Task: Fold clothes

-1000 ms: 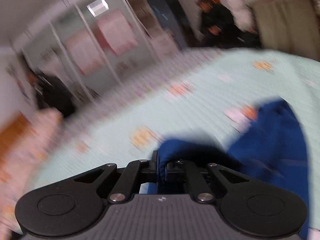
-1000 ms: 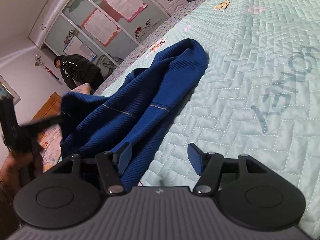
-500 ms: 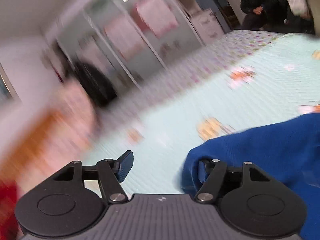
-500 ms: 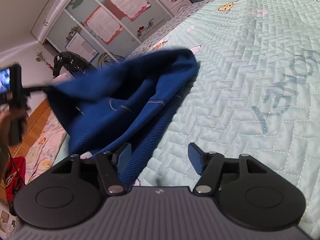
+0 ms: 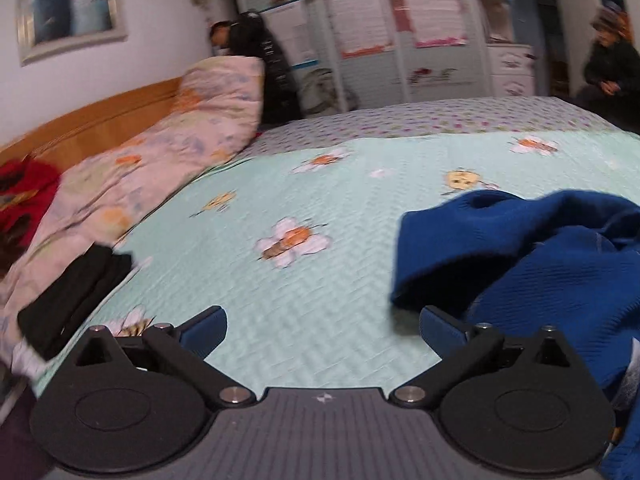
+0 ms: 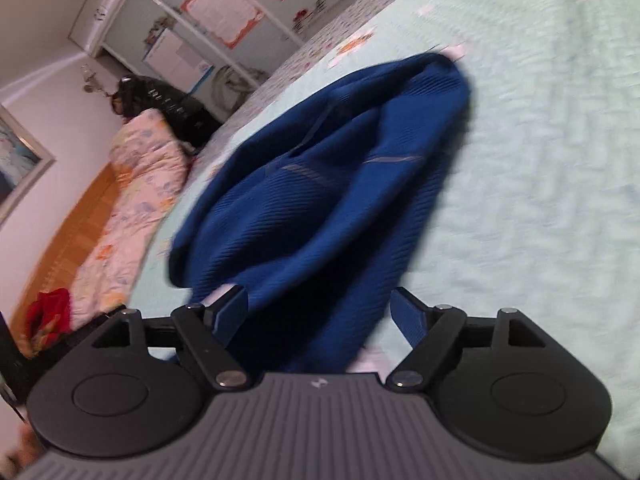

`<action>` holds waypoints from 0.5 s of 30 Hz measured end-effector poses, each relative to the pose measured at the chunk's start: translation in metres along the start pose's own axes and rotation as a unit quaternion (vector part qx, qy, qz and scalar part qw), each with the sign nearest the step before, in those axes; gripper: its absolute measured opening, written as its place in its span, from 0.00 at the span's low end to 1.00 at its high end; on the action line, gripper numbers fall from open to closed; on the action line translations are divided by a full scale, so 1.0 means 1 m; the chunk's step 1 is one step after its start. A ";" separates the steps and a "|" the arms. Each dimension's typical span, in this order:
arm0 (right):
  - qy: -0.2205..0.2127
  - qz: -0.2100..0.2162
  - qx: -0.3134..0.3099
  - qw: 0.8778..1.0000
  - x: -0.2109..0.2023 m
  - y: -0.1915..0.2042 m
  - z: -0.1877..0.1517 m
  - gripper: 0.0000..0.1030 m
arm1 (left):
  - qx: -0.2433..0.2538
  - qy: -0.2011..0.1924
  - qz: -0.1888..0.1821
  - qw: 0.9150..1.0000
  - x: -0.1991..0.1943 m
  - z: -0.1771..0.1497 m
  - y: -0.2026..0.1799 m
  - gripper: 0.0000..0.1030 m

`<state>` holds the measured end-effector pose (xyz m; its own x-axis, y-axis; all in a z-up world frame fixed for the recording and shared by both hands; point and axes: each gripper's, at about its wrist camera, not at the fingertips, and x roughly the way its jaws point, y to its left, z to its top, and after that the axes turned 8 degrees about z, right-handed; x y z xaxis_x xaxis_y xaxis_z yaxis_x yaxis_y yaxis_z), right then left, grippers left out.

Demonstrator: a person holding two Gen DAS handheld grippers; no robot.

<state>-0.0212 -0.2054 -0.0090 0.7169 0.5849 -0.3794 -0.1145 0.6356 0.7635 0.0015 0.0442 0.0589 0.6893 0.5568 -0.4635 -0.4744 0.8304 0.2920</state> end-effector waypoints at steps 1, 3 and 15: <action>0.006 0.005 -0.001 1.000 0.005 0.006 -0.001 0.77 | -0.010 0.001 0.003 1.000 0.000 0.005 0.005 0.99; 0.016 0.008 -0.012 1.000 0.018 0.016 -0.004 0.77 | -0.028 0.011 -0.002 1.000 0.004 0.012 0.018 0.99; 0.047 0.004 -0.022 0.999 0.046 0.031 -0.001 0.09 | -0.046 0.061 -0.038 0.996 0.009 -0.007 0.033 0.99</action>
<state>0.0070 -0.1582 -0.0033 0.6488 0.6330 -0.4224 -0.1506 0.6509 0.7441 -0.0118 0.0759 0.0587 0.6565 0.4819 -0.5804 -0.4763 0.8614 0.1765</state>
